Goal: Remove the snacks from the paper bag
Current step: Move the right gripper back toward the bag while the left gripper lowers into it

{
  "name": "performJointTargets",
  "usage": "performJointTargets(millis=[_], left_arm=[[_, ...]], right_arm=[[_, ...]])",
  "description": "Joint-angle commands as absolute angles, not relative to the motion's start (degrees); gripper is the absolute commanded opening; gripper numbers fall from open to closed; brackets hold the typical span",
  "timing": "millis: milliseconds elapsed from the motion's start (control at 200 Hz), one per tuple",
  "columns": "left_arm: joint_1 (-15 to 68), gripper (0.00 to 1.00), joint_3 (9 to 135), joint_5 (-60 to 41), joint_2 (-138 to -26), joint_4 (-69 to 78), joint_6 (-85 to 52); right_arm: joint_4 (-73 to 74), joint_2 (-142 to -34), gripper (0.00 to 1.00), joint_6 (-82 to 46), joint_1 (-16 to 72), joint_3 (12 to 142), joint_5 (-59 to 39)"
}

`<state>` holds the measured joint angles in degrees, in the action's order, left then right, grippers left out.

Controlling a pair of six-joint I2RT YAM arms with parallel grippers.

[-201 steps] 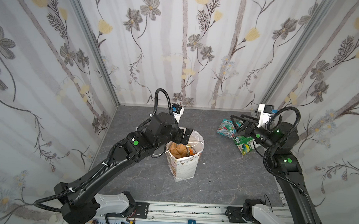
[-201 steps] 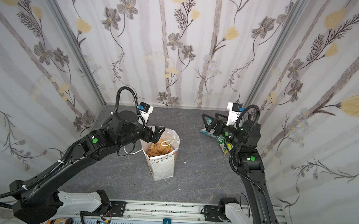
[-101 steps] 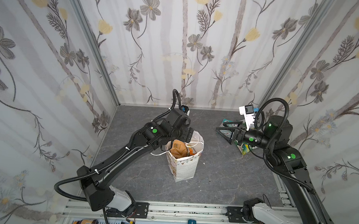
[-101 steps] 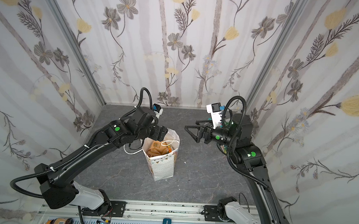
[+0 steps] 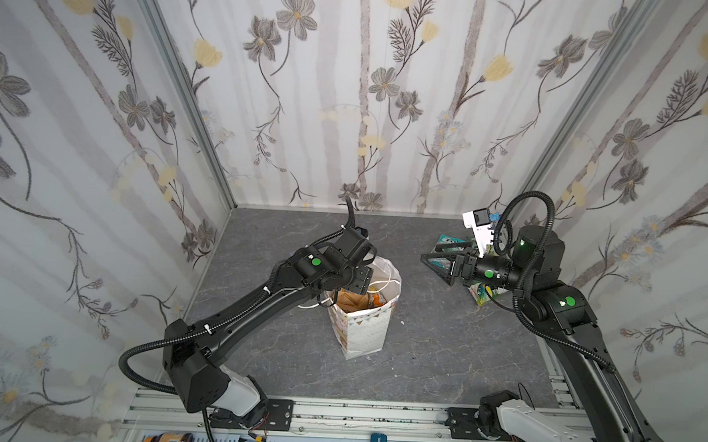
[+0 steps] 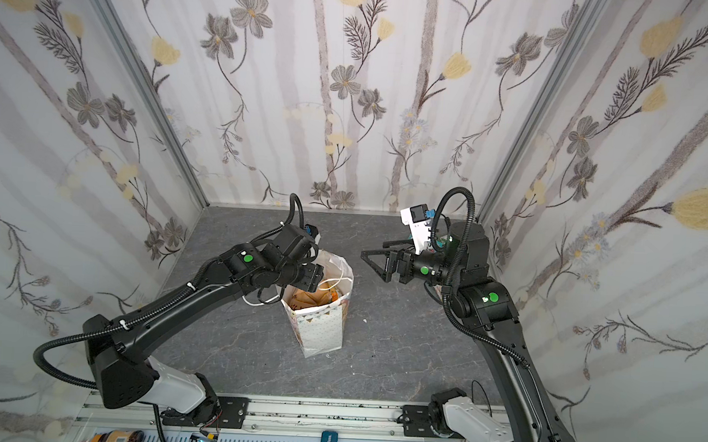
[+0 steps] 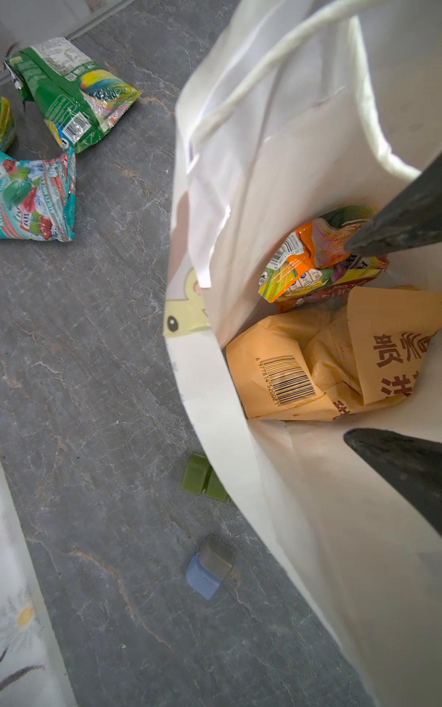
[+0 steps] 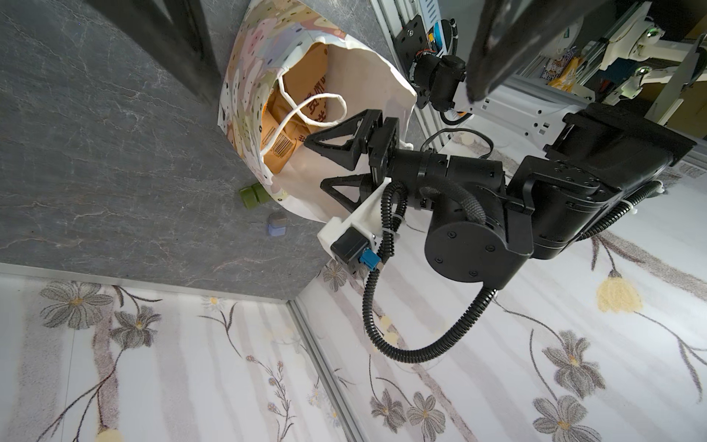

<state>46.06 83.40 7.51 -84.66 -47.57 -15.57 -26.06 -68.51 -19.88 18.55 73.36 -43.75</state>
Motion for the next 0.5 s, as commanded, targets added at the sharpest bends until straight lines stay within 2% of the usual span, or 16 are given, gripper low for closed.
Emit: performJointTargets(millis=[0,495], left_arm=[[45.88,0.72,82.09,6.35,-85.57,-48.49,-16.61],[45.95,0.72,80.13,2.54,-90.88,-45.72,-15.38]], right_arm=[[-26.37,-69.25,0.99,-18.89,18.72,73.27,-44.92],[-27.07,-70.21,0.99,-18.46,19.12,73.39,-44.96]])
